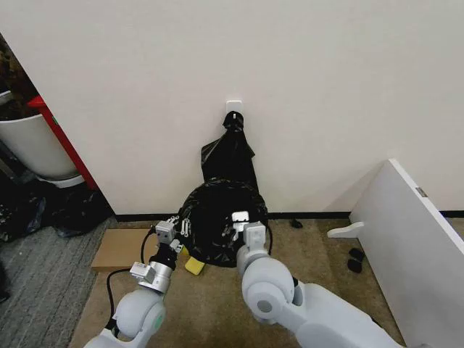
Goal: Place the garbage bag over the trash bin.
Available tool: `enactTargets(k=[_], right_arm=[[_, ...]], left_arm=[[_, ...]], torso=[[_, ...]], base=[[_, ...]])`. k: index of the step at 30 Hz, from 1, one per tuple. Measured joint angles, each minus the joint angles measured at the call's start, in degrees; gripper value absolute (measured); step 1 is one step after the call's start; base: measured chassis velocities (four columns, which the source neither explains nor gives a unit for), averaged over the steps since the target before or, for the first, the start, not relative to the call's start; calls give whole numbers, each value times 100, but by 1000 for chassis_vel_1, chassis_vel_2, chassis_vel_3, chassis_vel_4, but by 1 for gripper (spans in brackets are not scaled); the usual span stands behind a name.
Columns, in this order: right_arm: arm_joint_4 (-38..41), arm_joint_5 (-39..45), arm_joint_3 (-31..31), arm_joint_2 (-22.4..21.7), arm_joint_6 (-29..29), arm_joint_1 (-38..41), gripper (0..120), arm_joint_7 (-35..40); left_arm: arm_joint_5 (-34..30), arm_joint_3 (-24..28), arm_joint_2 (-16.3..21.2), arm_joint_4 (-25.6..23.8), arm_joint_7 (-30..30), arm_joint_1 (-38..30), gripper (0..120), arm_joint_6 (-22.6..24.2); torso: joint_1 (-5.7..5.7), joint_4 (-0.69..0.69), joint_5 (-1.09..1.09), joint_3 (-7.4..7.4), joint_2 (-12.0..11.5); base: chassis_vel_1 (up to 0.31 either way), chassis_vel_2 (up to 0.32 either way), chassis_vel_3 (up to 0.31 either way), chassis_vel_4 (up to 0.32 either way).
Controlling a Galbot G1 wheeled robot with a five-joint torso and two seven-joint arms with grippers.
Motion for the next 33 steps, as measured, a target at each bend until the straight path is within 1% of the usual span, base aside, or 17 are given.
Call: enactTargets(k=[2, 8, 11, 17, 24, 28, 31, 32, 33], right_arm=[[-193, 122, -84, 161, -97, 145, 0, 46], [-423, 368, -311, 413, -385, 399, 0, 248], [-587, 355, -429, 479, -495, 485, 0, 319], [-1016, -17, -464, 498, -512, 558, 0, 196], [-1394, -507, -323, 521, -301, 529, 0, -57], [-1350, -597, -288, 493, -208, 470, 0, -103], [-968, -582, -285, 382, -110, 413, 0, -129], [-968, -582, -285, 382, -110, 413, 0, -129], [-773, -540, -286, 324, -73, 395, 0, -150]], left_arm=[[-25, -6, 20, -4, 14, 11, 3, -17], [-87, -26, 42, -61, 66, 27, 3, -91], [-117, -28, 29, -107, 90, 39, 3, -108], [-135, -19, 12, -240, 117, 105, 3, -119], [-107, -3, 22, -331, 137, 220, 3, -130], [-104, -16, 26, -340, 140, 227, 3, -130], [-104, -50, 28, -319, 140, 222, 3, -131], [-104, -50, 28, -319, 140, 222, 3, -131], [-103, -61, 29, -309, 140, 222, 3, -132]], torso=[[0, 1, 0, 0, -1], [0, 1, 0, 0, -1], [0, 1, 0, 0, -1], [0, 0, 0, 0, -1], [0, 0, 0, 1, -1], [0, 0, 1, 1, -1], [0, 0, 1, 0, -1], [0, 0, 1, 0, -1], [0, 0, 1, 0, -1]], base=[[0, 0, 0, 0], [0, 0, 0, 0], [0, 0, 0, 0], [0, 0, 0, 0], [0, 0, 0, 0], [0, 0, 0, 0], [0, 0, 0, 0], [0, 0, 0, 0], [0, 0, 0, 0]])
